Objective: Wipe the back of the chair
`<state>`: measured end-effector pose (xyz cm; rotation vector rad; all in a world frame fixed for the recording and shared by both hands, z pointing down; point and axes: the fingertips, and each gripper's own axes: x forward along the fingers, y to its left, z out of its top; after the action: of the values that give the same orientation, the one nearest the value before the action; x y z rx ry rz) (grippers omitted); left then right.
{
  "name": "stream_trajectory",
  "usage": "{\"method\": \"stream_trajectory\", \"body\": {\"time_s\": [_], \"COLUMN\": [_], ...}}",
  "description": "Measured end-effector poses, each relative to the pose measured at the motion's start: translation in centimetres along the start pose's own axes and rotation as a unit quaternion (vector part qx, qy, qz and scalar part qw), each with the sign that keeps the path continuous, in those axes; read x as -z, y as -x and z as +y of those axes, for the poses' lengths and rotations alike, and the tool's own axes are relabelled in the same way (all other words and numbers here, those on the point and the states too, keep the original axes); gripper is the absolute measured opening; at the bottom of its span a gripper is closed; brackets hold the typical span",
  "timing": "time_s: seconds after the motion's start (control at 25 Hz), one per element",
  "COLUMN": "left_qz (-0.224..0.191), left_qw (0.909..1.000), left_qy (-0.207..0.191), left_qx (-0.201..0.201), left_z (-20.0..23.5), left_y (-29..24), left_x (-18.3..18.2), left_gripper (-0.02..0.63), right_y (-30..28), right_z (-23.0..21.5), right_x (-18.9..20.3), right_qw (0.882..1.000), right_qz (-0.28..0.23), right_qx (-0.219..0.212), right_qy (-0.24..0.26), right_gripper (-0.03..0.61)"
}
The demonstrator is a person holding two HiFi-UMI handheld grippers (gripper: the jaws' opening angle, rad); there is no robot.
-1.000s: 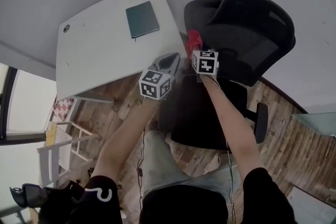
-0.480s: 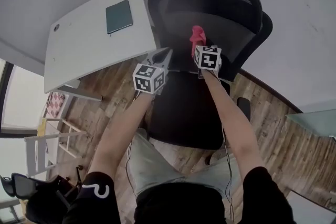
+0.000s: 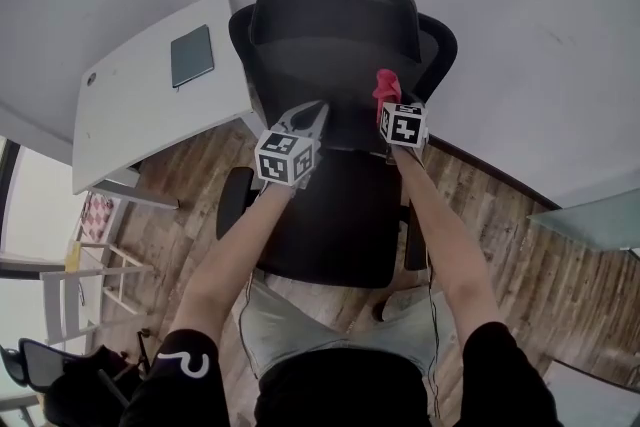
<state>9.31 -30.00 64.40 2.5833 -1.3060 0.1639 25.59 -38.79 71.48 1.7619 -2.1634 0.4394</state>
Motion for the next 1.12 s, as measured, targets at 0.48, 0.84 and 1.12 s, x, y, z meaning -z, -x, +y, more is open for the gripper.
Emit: {"method": "stream_trajectory", "body": {"time_s": [0.48, 0.84, 1.12], "left_qz": [-0.001, 0.005, 0.010], "left_qw": [0.9999, 1.0000, 0.9999], "left_qy": [0.004, 0.005, 0.005], "left_qx": [0.014, 0.003, -0.012], "left_z": [-4.5, -2.0, 4.5], "left_y": [-4.4, -2.7, 1.4], "left_x": [0.4, 1.8, 3.6], "left_gripper": [0.026, 0.026, 0.026], "right_y": [2.7, 5.2, 3.1], "right_z": [-7.3, -4.9, 6.0], "right_x": [0.5, 0.8, 1.1], "right_qw": [0.999, 1.000, 0.996], "right_qz": [0.010, -0.019, -0.045], "right_qx": [0.026, 0.004, -0.068], "right_qy": [0.023, -0.011, -0.028], "right_gripper": [0.075, 0.072, 0.072]}}
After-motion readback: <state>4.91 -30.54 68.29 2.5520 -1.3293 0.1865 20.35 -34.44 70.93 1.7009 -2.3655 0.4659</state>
